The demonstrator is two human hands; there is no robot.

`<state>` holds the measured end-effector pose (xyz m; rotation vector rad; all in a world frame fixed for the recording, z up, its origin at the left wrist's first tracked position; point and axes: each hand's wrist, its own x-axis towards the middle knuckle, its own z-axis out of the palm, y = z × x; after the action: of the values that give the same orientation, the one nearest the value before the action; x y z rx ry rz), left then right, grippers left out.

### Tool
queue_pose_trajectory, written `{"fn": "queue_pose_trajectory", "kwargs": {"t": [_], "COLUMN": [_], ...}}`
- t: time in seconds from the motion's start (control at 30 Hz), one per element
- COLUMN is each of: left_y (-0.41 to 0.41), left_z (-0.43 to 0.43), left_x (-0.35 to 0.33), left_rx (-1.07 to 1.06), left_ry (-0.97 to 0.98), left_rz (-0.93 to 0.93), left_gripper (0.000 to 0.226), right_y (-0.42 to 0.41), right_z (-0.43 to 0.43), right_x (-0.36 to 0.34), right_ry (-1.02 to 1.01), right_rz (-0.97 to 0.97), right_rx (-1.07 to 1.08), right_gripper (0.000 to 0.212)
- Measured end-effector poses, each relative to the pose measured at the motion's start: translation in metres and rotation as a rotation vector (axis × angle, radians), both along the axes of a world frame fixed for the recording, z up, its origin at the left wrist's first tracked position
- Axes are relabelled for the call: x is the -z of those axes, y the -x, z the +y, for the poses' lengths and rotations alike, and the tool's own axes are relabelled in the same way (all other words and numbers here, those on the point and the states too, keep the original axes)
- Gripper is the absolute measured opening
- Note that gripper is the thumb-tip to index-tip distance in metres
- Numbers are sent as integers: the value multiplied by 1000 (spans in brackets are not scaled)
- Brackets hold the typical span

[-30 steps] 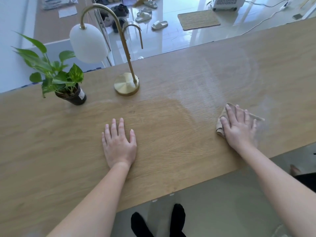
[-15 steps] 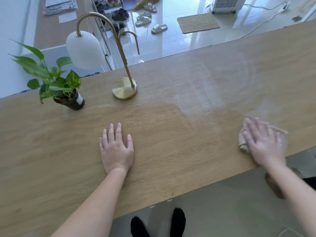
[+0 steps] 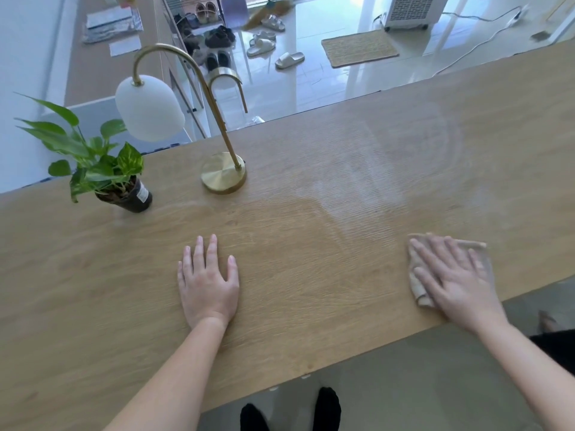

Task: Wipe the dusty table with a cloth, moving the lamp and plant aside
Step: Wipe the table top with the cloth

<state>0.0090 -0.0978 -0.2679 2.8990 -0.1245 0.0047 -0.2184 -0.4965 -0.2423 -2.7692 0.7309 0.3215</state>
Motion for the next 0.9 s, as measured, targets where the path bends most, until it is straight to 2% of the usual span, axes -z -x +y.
{"fn": "queue_pose_trajectory", "kwargs": {"t": [0.1,0.17,0.23,0.33,0.4,0.47,0.53,0.6,0.7,0.77,0.83,0.9], "left_y": [-1,-1,-1,0,0,0,-1,-1,-3,-4,-4,-4], "left_z": [0,0,0,0,0,-1,-1,0,0,1,2,2], "left_x": [1,2,1,3,2,2,3,2,3,5,6,7], "left_rx": [-1,-5,-10,-13,-9,-9,-15,-9,2,0,10,9], "left_ry": [-8,-3,5,-2,3,3,2,4,-4,-4,-11,-10], "left_rz": [2,-4,-18,-16,-12,-15,-17,-8,-14,-16,-10,-13], "left_gripper": [63,63,63,63,63,62,63,63,63,66,67,67], "right_y": [-42,-84,-121,-137,-106,-61,-39,-46,-104,-152,-189,-204], "right_z": [-33,-27,-5,51,88,95,69,34,4,11,39,76], "right_x": [2,4,7,8,6,3,-1,-3,0,1,2,3], "right_ry": [20,28,-4,-15,-37,-47,-29,-15,4,-2,-11,-10], "right_rz": [-42,-48,-58,-39,-25,-12,1,8,-16,-27,-13,-19], "right_rx": [279,373,325,37,-171,-267,-257,-133,127,226,179,-8], "right_gripper": [68,69,67,62,60,59,60,62,66,66,64,62]}}
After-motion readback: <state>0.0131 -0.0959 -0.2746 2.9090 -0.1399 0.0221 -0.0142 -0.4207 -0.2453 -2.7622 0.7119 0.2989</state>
